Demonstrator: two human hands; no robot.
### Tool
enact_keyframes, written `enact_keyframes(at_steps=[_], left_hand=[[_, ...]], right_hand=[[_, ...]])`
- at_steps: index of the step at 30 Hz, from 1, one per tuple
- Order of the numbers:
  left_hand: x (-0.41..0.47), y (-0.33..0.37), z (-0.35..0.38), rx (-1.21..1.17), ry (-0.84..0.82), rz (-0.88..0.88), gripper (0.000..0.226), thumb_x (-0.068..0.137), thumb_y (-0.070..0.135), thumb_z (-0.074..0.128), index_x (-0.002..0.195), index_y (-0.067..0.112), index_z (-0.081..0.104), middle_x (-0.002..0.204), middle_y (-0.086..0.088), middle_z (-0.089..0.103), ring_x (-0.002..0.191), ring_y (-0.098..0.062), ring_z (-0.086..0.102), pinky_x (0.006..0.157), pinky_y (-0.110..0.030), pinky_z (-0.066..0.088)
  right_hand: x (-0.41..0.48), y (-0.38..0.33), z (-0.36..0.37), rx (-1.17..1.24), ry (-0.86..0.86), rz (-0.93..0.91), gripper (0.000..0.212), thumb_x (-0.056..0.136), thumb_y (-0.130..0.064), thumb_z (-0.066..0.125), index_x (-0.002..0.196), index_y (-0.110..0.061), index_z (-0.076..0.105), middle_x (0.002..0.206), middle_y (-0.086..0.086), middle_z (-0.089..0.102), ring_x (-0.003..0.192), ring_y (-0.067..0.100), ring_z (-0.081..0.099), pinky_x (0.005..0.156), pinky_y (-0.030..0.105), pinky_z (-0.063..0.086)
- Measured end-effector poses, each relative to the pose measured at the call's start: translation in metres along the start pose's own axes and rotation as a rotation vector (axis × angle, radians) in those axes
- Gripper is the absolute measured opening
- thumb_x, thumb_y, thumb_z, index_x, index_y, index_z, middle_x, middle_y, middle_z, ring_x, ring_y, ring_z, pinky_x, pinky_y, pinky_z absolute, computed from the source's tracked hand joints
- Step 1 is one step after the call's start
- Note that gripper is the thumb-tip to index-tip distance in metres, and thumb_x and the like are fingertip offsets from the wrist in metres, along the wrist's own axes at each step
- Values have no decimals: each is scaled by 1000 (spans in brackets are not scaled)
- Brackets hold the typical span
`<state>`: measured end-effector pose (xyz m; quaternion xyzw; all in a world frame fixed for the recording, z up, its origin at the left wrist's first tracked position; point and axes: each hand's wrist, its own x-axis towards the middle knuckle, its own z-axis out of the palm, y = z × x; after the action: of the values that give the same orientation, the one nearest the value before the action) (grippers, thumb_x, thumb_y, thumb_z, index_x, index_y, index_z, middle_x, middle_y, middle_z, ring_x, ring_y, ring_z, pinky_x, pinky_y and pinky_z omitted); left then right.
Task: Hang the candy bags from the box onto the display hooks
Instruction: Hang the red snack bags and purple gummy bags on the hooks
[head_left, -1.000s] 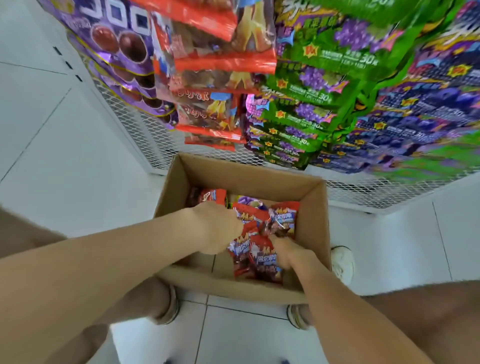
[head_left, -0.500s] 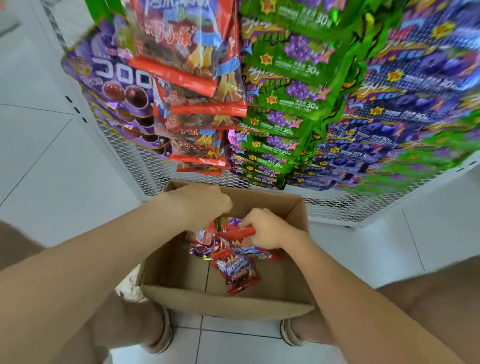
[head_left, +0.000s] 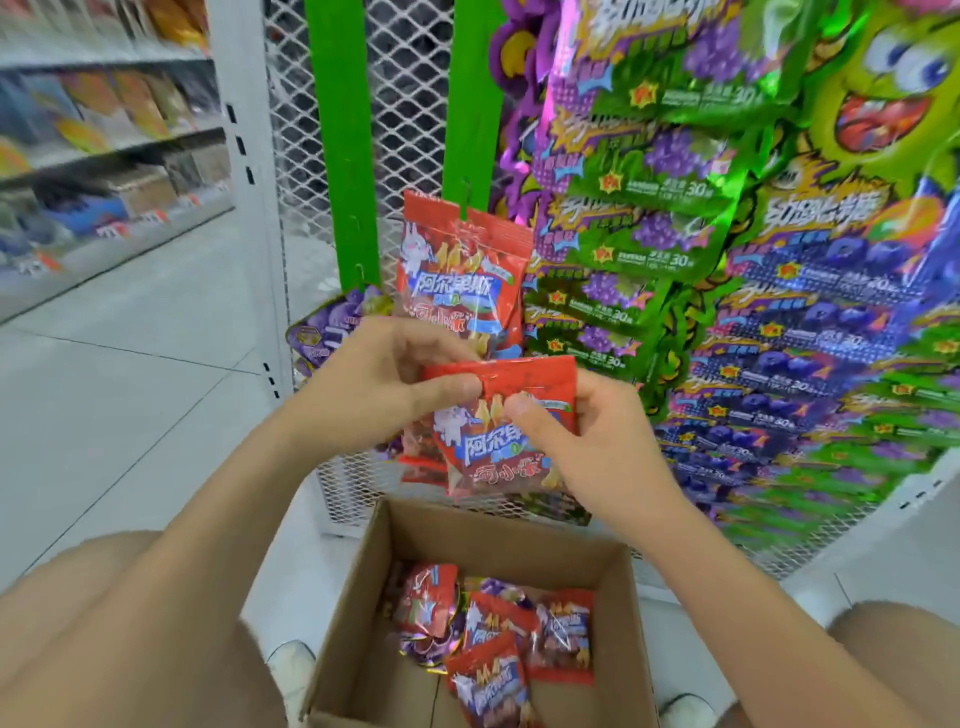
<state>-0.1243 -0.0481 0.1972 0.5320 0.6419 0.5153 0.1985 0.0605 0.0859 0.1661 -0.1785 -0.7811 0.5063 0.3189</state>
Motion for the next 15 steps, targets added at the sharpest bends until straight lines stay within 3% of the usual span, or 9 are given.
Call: enact_keyframes(at_steps=[2,4,6,8,10,11,13,15], left_hand=[[9,11,-4,-65,246,63,3,93,17,80,95,15,79,86,-12,78,78,-36,73,71,-54,58],[20,19,-7,-89,458,131,5,99,14,74,97,18,78,88,-8,77,76,-20,70,68,-37,58],[34,26,-11,-33,589,178,15,101,13,66,108,21,77,101,2,78,91,-11,72,80,-30,59],[49,30,-15,84,628,195,33,97,18,58,125,24,73,121,10,74,115,-7,68,102,-37,55],[63,38,-20,117,606,158,52,91,21,50,140,25,64,135,12,67,128,0,59,112,-35,48],[71,43,-21,96,577,140,58,87,21,47,144,24,60,136,12,66,128,3,58,112,-30,47],[86,51,-25,-9,535,111,64,82,21,44,144,20,59,128,12,68,121,5,61,103,-22,50],[99,61,-28,-149,518,72,58,81,22,46,135,18,67,118,7,74,112,-5,67,97,-30,55]], right_hand=[[9,-20,0,-93,140,-92,6,98,-26,74,98,-30,79,83,0,78,69,23,71,62,46,60],[18,-37,-4,-216,299,-170,5,97,-30,74,94,-28,76,78,-6,75,69,19,69,63,43,57],[28,-51,-6,-305,418,-240,9,97,-33,73,96,-25,76,78,-13,73,69,9,66,67,39,56],[37,-62,-4,-340,486,-274,11,96,-34,74,101,-24,77,81,-18,73,72,2,65,72,32,54],[46,-68,-1,-357,528,-286,14,93,-34,77,104,-24,78,80,-20,73,72,-1,64,69,19,49],[49,-70,2,-374,553,-295,17,92,-35,78,105,-24,77,78,-19,72,72,0,64,69,18,47],[56,-75,7,-426,600,-325,24,91,-37,79,111,-24,76,78,-15,73,70,7,63,73,29,52],[64,-81,11,-444,633,-371,30,91,-37,79,117,-23,73,83,-11,74,66,15,65,74,40,55]])
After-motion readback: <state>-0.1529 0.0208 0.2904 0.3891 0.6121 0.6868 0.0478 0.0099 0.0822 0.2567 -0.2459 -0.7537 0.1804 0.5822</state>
